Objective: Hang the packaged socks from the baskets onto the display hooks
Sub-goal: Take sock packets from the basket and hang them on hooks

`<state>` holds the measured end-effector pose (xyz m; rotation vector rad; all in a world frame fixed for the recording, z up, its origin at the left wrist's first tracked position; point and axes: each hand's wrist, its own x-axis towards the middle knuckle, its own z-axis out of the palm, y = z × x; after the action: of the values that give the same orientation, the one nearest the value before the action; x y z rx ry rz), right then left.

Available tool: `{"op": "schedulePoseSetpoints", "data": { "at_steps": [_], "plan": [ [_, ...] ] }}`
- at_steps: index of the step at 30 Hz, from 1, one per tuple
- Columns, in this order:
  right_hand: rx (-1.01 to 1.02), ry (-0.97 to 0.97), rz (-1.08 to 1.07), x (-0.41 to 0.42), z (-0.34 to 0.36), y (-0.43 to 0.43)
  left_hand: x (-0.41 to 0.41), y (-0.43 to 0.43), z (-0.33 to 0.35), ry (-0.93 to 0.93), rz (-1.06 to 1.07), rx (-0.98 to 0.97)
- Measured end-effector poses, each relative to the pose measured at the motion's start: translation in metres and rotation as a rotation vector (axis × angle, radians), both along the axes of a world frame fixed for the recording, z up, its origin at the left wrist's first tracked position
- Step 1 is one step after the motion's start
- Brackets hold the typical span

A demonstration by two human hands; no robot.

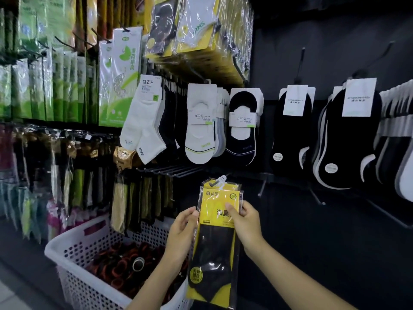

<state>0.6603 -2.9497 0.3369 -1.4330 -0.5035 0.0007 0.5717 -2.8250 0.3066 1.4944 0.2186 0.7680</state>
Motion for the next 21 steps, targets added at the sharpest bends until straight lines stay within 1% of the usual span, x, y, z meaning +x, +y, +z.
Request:
{"op": "schedulePoseSetpoints", "data": {
  "at_steps": [4, 6, 9, 12, 16, 21],
  "plan": [
    [-0.08, -0.048, -0.03, 0.012, -0.001, 0.015, 0.01, 0.005, -0.005, 0.009, 0.025, -0.005],
    [-0.095, -0.034, -0.051, 0.017, -0.003, 0.023, 0.016, 0.008, -0.007, 0.029, 0.046, 0.028],
    [-0.084, 0.054, -0.091, 0.026, -0.006, 0.03, 0.027, 0.01, -0.009, 0.069, 0.083, 0.104],
    [-0.1, 0.146, -0.125, 0.035, -0.011, 0.032, 0.037, 0.008, -0.01, 0.091, 0.078, 0.12],
    [-0.112, 0.191, -0.058, 0.035, -0.018, 0.019, 0.04, 0.005, -0.019, 0.114, 0.073, 0.122],
    [-0.219, 0.183, -0.003, 0.023, -0.045, -0.028, 0.022, -0.006, -0.053, 0.193, 0.021, 0.073]
  ]
}}
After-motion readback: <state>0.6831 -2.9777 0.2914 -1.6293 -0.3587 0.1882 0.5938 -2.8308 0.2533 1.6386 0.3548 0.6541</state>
